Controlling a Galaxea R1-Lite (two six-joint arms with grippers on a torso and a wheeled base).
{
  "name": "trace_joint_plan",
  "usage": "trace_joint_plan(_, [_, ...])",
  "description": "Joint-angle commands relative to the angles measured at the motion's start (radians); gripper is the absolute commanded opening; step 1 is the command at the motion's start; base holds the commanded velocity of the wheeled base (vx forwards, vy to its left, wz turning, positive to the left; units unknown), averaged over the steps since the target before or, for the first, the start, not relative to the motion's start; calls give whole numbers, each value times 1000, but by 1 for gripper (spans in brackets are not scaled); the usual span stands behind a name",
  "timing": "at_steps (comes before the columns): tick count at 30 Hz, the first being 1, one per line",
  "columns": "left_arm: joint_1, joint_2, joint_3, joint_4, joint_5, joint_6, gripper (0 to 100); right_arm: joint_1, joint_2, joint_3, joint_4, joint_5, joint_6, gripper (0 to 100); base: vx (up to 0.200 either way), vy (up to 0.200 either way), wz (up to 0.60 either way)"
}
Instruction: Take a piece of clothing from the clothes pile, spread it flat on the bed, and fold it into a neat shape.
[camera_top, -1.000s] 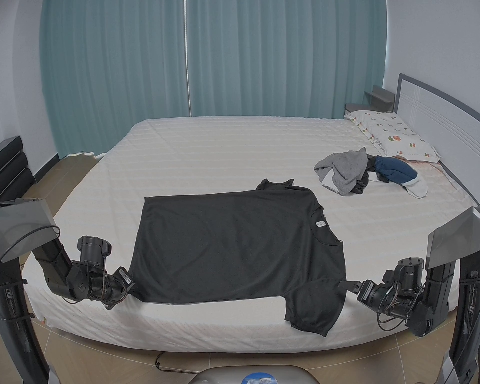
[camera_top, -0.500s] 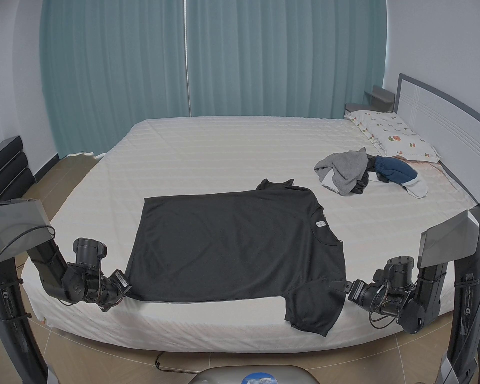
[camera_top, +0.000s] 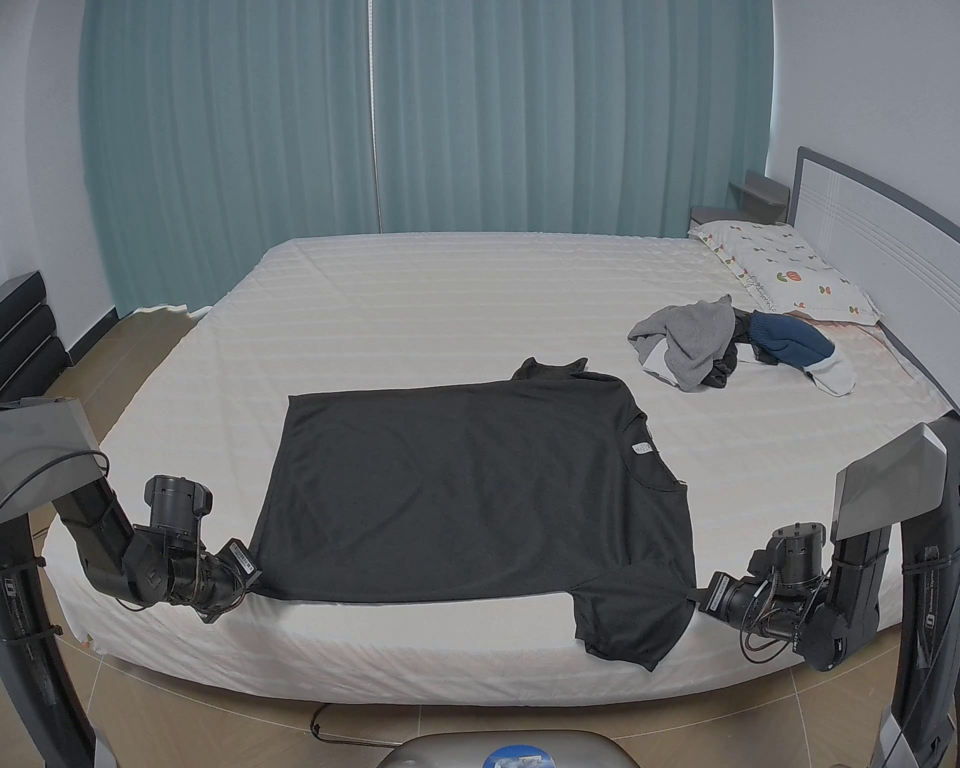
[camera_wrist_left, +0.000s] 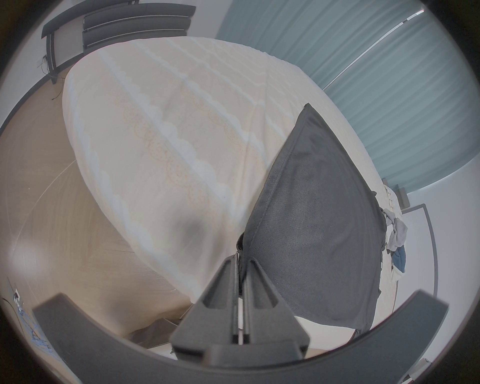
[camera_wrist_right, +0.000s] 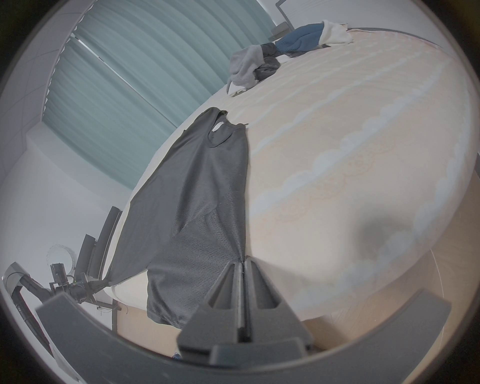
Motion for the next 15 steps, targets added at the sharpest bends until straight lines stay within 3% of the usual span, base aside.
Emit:
trace_joint_plan(1, [0, 0, 0, 0, 0, 1, 0, -29, -30, 29, 0, 3, 0, 0, 0, 0, 0])
trace_joint_plan(7, [0, -6, 6, 8, 2, 4, 0, -37, -53, 97, -3, 21, -12, 0, 0, 0, 0])
trace_joint_plan(15, [0, -20, 65, 10, 6, 97, 0, -40, -44, 155, -48, 38, -55, 0, 0, 0, 0])
